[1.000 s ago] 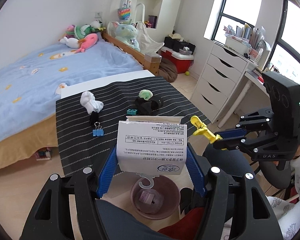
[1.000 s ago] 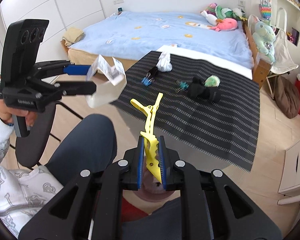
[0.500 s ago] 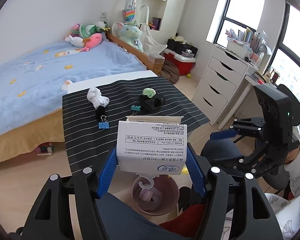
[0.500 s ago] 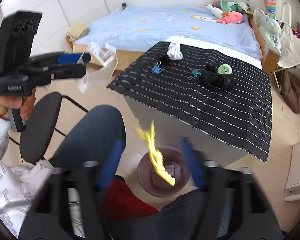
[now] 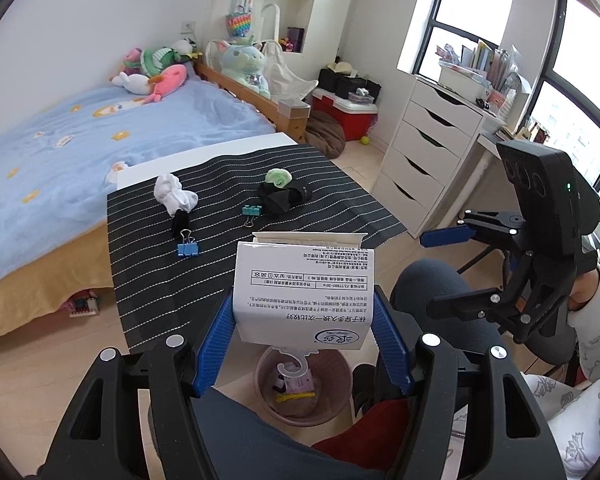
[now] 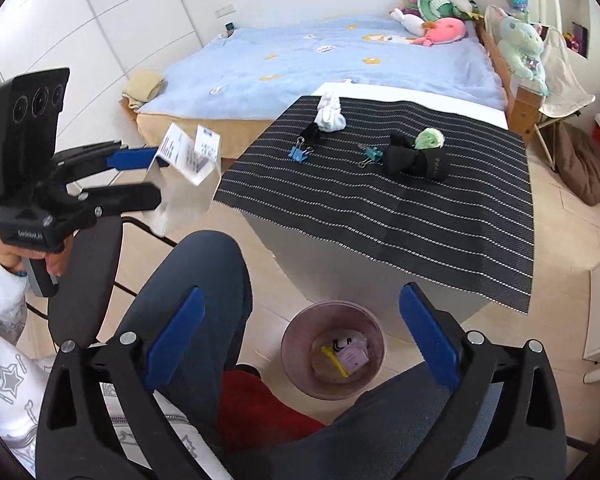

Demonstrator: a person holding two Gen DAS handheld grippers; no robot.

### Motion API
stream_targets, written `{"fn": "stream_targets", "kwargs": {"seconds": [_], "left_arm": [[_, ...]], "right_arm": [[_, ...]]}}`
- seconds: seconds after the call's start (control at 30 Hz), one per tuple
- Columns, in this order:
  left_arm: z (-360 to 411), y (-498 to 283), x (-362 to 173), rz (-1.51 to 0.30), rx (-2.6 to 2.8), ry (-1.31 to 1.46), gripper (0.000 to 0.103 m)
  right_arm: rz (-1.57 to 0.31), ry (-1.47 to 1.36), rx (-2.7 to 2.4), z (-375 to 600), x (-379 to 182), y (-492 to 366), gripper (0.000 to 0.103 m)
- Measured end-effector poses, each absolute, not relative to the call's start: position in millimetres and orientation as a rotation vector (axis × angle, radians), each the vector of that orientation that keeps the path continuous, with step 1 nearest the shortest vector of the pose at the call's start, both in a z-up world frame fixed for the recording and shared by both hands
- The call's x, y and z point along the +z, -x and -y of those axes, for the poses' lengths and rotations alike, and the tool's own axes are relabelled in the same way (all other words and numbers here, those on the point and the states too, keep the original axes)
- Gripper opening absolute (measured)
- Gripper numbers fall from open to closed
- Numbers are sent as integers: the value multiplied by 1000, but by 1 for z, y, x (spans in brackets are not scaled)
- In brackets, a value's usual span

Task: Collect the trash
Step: 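Carry the white box over the pink bin and open the left tool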

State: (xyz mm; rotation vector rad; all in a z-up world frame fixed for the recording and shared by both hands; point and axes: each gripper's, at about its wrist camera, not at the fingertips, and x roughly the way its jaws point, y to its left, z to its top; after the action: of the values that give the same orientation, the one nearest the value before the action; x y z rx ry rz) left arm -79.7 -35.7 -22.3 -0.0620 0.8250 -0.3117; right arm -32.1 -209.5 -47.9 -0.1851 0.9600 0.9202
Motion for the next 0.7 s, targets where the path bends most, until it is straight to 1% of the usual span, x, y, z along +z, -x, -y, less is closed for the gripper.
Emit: {"fn": "stream_targets", "kwargs": {"seconds": [0.37,0.7], "left_arm": [[58,77,-26,-845,-353,-3,64],[77,74,-31,-867,-380,-43,64]], "right_arm": [[-894,191,796,231,-29,32,98],[-885,147,731,255,-25,24,98]]}}
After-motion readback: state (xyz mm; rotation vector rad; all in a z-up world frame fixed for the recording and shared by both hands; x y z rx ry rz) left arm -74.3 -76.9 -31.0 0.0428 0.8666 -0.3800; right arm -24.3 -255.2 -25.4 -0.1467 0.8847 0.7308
